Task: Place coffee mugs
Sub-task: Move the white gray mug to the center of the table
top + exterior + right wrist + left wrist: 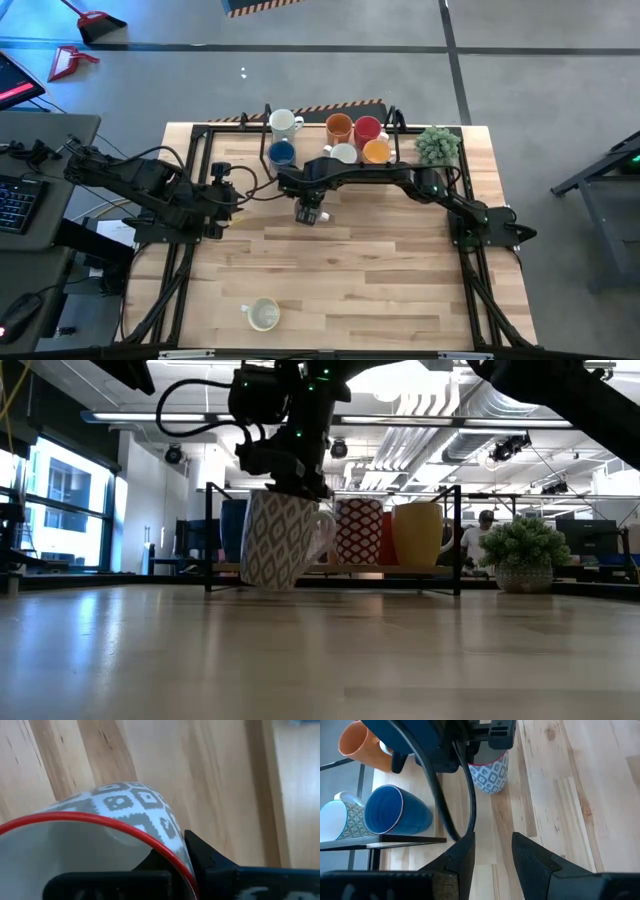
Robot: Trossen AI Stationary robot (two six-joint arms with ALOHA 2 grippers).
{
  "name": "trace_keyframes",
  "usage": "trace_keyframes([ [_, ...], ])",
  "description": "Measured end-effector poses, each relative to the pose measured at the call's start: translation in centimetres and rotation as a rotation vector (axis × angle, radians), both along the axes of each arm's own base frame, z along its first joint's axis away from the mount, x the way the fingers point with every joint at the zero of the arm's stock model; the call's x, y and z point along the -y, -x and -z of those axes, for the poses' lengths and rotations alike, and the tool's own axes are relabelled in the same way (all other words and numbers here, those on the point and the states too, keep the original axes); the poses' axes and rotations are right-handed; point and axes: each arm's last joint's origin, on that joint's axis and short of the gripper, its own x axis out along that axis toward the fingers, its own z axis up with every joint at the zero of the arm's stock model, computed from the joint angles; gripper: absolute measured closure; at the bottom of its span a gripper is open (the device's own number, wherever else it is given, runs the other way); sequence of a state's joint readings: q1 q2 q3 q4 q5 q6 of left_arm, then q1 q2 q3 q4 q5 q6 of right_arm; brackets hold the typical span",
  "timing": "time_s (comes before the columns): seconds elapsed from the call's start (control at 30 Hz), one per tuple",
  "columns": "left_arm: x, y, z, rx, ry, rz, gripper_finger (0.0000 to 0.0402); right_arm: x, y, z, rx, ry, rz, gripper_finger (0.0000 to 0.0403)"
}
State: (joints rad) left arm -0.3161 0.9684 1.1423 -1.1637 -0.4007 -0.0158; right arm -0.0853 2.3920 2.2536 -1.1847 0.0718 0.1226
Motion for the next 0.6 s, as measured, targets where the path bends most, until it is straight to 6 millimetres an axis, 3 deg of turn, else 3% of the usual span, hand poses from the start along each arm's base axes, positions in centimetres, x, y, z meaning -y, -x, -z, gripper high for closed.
trace_keyframes([
  [0.6,0.0,0.0,0.0,0.002,0.006,-0.006,0.0282,0.23,0.07,-0.04,0.0,-0.031,0.009,0.0397],
])
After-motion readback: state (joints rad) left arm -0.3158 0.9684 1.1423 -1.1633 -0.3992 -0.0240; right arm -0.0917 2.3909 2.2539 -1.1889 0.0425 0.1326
